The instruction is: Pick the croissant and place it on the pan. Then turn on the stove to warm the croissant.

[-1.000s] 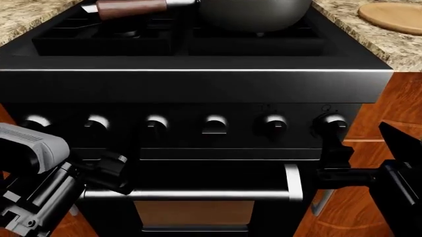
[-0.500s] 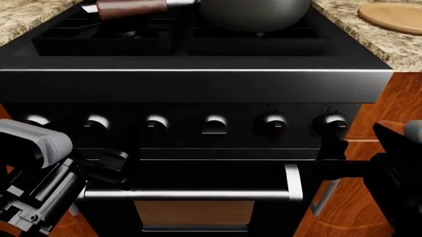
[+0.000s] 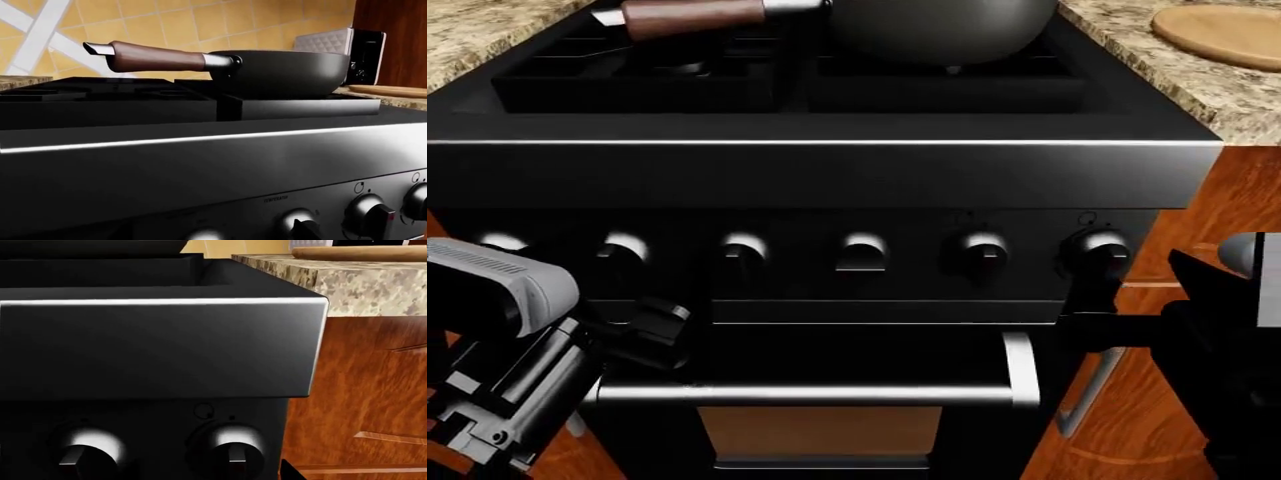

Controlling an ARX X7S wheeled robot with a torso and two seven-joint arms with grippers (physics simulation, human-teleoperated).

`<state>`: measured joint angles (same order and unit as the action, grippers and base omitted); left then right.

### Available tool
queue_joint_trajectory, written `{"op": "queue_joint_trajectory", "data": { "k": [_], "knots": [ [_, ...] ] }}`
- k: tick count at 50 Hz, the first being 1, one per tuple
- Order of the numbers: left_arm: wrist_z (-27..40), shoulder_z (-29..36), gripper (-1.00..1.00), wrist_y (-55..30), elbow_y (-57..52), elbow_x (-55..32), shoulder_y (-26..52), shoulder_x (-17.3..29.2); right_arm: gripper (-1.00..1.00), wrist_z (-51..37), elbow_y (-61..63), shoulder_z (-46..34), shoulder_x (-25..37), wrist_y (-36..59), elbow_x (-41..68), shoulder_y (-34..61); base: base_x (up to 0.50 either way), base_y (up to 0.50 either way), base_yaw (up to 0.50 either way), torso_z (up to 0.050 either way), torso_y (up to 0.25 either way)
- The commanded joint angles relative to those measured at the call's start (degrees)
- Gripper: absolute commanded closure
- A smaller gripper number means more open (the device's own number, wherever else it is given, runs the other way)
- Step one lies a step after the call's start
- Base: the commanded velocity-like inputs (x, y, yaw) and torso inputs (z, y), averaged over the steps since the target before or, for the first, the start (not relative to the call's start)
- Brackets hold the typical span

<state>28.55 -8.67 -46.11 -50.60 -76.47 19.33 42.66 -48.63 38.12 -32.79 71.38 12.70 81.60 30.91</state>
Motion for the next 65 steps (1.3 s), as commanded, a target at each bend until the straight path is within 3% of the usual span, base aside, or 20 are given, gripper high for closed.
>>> {"op": "queue_joint_trajectory", "data": {
  "k": [1,65],
  "knots": [
    [-0.31,0.39,-1.00,0.13,0.43,0.51,0.15,0.03,-1.00,1.77,-3.28,-0.52,-1.58,2.22,0.17,1.67,0.00,0.00,0.00,0.000,0.000],
    [-1.18,1.76,-1.00,1.29,0.81,1.10,0.42,0.20,-1.00,4.03,-10.56,-2.75,-5.44,8.21,-0.11,4.28,0.00,0.00,0.00,0.000,0.000]
  ]
}}
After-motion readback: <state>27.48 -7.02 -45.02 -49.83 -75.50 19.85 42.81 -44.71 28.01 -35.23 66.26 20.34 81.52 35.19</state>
